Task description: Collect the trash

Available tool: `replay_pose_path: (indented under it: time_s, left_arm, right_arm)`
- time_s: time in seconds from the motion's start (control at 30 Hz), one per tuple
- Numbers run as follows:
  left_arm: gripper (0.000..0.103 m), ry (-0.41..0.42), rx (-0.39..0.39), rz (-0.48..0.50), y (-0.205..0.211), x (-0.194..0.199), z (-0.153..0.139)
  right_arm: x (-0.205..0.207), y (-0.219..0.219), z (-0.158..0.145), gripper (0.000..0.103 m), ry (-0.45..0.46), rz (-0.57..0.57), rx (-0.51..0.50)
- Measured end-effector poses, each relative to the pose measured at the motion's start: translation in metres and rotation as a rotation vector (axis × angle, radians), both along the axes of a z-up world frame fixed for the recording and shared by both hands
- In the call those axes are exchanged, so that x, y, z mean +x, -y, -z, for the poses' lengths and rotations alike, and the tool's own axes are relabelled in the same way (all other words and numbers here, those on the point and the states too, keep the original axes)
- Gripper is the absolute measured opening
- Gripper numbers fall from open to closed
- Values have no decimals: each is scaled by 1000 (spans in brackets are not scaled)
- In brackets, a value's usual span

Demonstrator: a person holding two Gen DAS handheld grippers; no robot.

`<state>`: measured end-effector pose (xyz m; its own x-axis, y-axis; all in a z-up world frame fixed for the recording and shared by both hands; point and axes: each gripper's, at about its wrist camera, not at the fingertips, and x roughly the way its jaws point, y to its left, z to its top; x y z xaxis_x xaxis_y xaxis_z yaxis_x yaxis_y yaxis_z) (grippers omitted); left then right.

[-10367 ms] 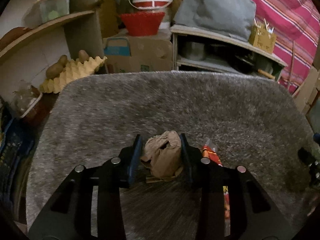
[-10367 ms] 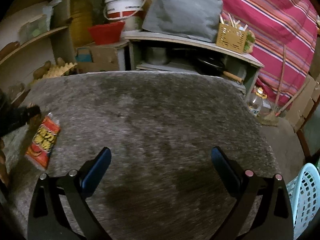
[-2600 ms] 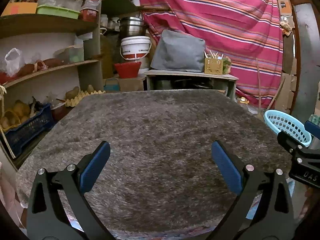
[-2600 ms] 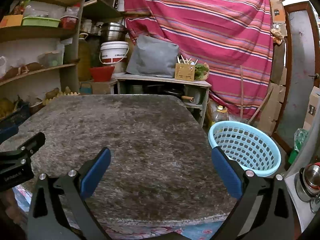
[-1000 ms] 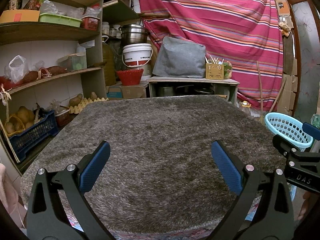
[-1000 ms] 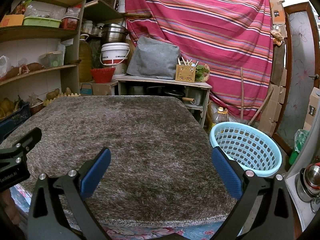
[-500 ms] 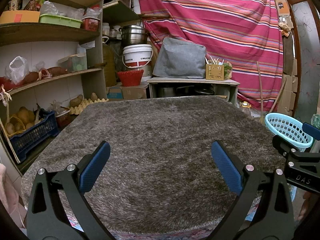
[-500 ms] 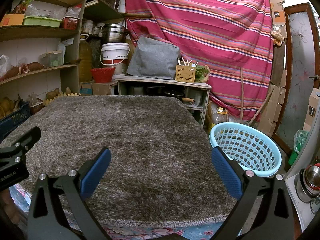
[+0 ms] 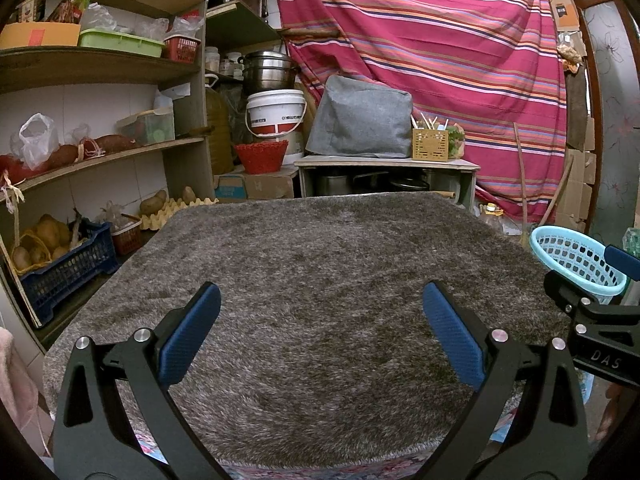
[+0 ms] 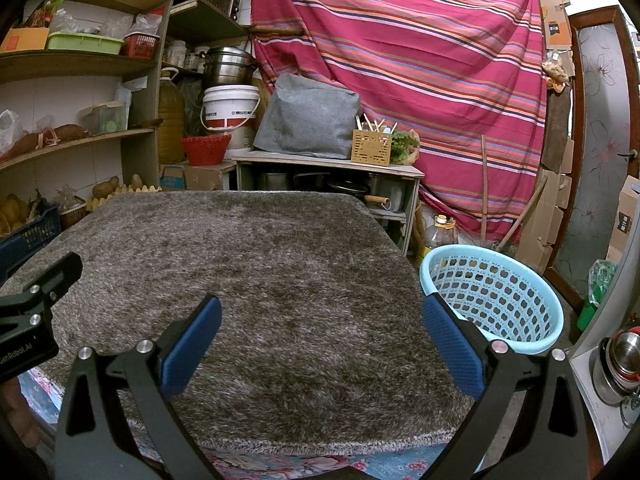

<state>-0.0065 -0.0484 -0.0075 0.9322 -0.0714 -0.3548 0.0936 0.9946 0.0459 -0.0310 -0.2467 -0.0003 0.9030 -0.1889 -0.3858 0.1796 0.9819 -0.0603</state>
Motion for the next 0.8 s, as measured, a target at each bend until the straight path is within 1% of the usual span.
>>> replay_pose_path:
  time_s: [0.4, 0.8]
  left_arm:
    - [98, 2, -3, -1, -3, 0, -2]
    - [98, 14, 14, -7, -2, 0, -7]
  right_arm:
    - [0, 1, 0, 98, 3, -2, -6]
    - [-1, 1, 1, 98, 6, -5, -1]
